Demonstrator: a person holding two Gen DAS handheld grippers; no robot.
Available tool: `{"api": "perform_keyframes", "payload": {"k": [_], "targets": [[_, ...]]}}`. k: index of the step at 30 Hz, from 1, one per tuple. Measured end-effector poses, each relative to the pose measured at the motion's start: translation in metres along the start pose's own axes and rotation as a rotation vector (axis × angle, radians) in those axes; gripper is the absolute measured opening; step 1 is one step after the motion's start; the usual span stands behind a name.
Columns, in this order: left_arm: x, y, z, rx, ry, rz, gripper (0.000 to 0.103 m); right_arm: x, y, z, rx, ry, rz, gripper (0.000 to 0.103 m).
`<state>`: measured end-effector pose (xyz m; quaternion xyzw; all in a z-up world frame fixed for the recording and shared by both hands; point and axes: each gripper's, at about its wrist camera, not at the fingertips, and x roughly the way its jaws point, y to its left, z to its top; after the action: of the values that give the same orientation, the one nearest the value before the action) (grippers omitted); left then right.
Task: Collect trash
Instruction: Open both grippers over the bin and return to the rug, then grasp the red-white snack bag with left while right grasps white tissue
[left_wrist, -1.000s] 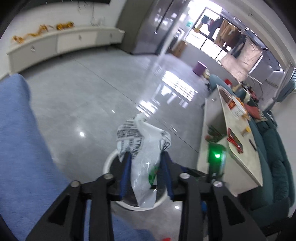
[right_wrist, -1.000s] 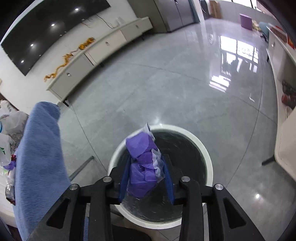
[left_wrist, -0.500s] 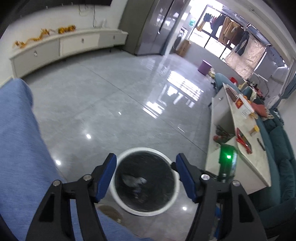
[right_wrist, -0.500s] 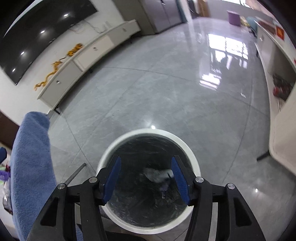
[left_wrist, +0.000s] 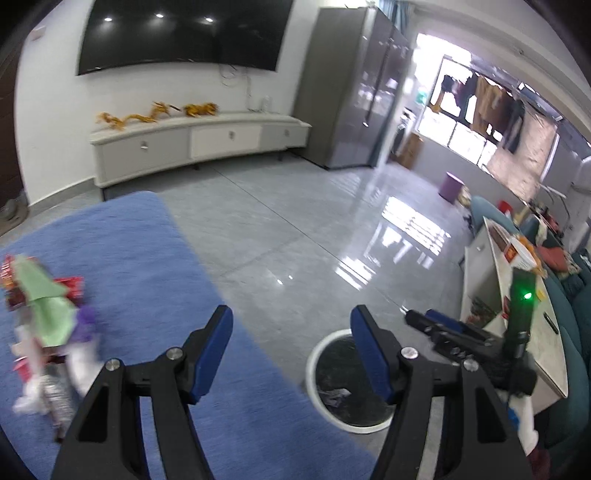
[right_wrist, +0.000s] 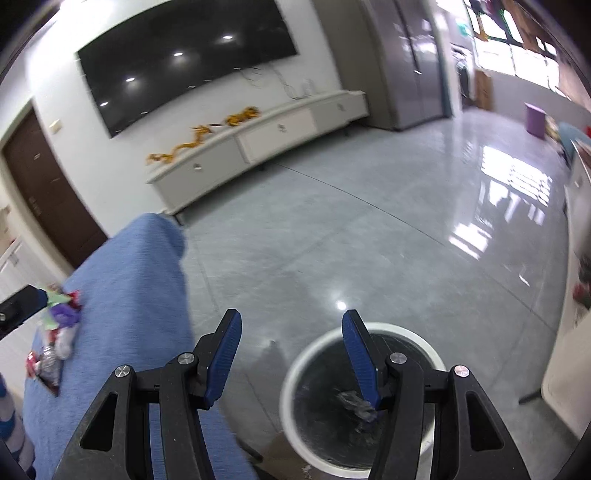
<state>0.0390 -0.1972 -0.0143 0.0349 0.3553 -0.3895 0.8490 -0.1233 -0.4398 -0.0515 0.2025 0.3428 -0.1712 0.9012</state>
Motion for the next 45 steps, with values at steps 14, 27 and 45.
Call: {"api": "perform_keyframes", "payload": {"k": [14, 27, 45], "targets": [[-0.103, 0.188, -0.058, -0.224, -0.114, 0.398, 0.065, 0.022, 0.133, -0.007, -0.229, 0.068, 0.215, 0.054], [-0.142, 0.346, -0.116, -0.443, -0.097, 0.666, 0.075, 0.075, 0.272, -0.042, -0.412, 0.243, 0.451, 0.054], [-0.112, 0.364, -0.115, -0.452, 0.0, 0.598, 0.032, 0.113, 0.315, -0.066, -0.467, 0.326, 0.457, 0.028]]}}
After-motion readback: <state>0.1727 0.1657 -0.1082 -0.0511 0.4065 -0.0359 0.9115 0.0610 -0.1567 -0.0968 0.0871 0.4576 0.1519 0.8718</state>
